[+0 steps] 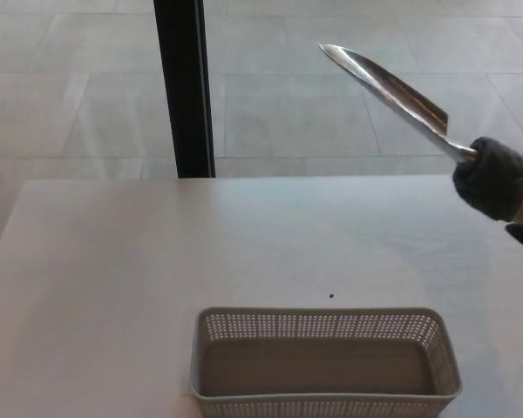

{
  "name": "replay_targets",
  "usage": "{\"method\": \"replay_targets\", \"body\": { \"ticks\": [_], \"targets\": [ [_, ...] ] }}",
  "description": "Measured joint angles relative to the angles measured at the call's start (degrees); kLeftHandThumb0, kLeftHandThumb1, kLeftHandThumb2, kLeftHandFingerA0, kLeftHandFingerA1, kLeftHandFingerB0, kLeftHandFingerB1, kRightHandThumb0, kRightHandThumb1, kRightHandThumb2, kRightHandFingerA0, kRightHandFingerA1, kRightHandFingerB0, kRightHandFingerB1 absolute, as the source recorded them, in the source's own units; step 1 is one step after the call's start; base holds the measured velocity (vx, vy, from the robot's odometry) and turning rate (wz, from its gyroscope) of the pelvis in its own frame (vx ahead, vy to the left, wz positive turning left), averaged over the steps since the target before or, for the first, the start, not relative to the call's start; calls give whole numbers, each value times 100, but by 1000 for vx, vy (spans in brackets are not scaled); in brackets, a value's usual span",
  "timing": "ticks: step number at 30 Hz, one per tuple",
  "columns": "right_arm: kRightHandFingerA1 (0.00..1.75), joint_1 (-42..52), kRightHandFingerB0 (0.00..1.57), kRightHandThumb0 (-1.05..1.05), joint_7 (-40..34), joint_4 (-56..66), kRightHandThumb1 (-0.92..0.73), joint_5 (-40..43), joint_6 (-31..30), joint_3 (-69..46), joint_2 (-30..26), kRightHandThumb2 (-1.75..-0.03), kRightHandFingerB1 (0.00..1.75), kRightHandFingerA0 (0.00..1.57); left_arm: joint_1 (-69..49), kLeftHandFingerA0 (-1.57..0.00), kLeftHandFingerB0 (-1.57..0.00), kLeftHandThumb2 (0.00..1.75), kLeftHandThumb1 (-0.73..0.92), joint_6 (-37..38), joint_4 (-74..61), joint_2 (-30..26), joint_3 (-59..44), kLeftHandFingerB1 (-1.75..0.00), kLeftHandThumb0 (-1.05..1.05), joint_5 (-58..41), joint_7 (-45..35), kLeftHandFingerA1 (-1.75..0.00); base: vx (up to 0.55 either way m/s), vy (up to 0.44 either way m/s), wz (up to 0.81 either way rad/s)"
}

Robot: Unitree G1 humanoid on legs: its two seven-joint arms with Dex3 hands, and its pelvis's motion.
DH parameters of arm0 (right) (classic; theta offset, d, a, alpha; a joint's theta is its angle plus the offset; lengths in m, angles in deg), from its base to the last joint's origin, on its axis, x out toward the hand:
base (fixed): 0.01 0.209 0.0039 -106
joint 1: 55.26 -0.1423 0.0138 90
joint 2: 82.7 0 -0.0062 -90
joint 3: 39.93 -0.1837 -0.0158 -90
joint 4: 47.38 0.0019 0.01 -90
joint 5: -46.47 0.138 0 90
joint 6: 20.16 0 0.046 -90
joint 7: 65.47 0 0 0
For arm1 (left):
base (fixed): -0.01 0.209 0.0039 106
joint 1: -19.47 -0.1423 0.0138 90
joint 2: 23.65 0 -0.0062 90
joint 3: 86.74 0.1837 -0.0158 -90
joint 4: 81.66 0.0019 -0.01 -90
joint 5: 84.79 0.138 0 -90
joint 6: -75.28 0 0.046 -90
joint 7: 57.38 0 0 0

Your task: A garden tool is kept on the righthand side and a container is kept on the lefthand side on a desk infront of the robot. the robot uses its right hand to pick up the garden tool and makes a scooping motion inside the container

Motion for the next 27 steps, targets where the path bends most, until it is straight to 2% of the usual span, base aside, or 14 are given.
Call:
{"method": "replay_targets", "body": {
  "ticks": [1,2,4,5,10,11,12,15,17,19,22,23,24,27],
  "targets": [
    [175,-51,74,-17,-34,-167,-52,33,33,9,-170,-106,147,99,-9,-70,-68,57,58,0,2,-7,4,-48,-51,1,2,-72,0,0,0],
    [175,-107,77,-24,-93,-390,-53,66,78,47,-386,-103,149,89,-26,-76,-70,57,56,0,-2,-21,8,-49,-50,2,3,-81,0,0,0],
    [175,-157,81,-23,-227,-778,-52,79,173,170,-689,-99,142,93,-42,-75,-69,57,57,0,-8,-35,4,-48,-51,1,4,-82,0,0,0],
    [173,-159,85,-23,-290,-934,-52,79,213,221,-789,-93,126,95,-48,-75,-70,57,57,0,-10,-37,3,-49,-51,1,3,-80,0,0,0],
    [175,-154,78,-23,-651,-1621,-57,80,402,484,-1115,-89,142,93,-69,-74,-68,57,57,1,-14,-37,5,-49,-49,0,1,-73,0,0,0],
    [175,-154,78,-24,-724,-1732,-58,76,427,550,-1162,-85,139,94,-71,-79,-72,57,58,1,-15,-37,4,-48,-49,-1,-1,-83,0,0,0],
    [165,-153,94,-21,-795,-1844,-53,63,452,627,-1209,-83,89,98,-73,-76,-69,58,59,1,-16,-37,4,-47,-44,-1,-1,-74,0,0,0],
    [175,-135,85,-24,-1010,-2138,-55,27,533,820,-1286,-93,123,95,-72,-80,-71,57,56,1,-16,-37,0,-48,-50,-2,0,-84,0,0,0],
    [175,-124,84,-24,-1155,-2349,-59,7,583,941,-1319,-89,124,91,-72,-77,-72,57,56,1,-16,-36,-1,-48,-50,-3,-1,-81,0,0,0],
    [175,-109,74,-22,-1268,-2506,-57,-15,605,1090,-1368,-88,147,88,-72,-77,-72,57,56,1,-14,-37,-3,-48,-51,-4,0,-88,0,0,0],
    [175,-52,74,-24,-1445,-2763,-59,-43,602,1417,-1452,-87,143,86,-72,-74,-70,57,56,1,-12,-40,-9,-48,-51,-3,13,-81,0,0,0],
    [159,-43,86,-27,-1483,-2836,-55,-44,587,1518,-1462,-84,110,106,-74,-70,-67,57,57,1,-9,-41,-11,-48,-51,-4,16,-69,0,0,0],
    [170,-43,76,-25,-1526,-2914,-62,-50,573,1619,-1464,-82,126,86,-76,-66,-66,57,58,1,-9,-42,-11,-48,-50,-4,16,-66,0,0,0],
    [174,-43,71,-29,-1595,-3075,-61,-59,519,1897,-1434,-80,133,103,-105,-61,-65,57,57,1,9,-50,-11,-46,-50,-4,10,-60,0,0,0]
  ]
}}
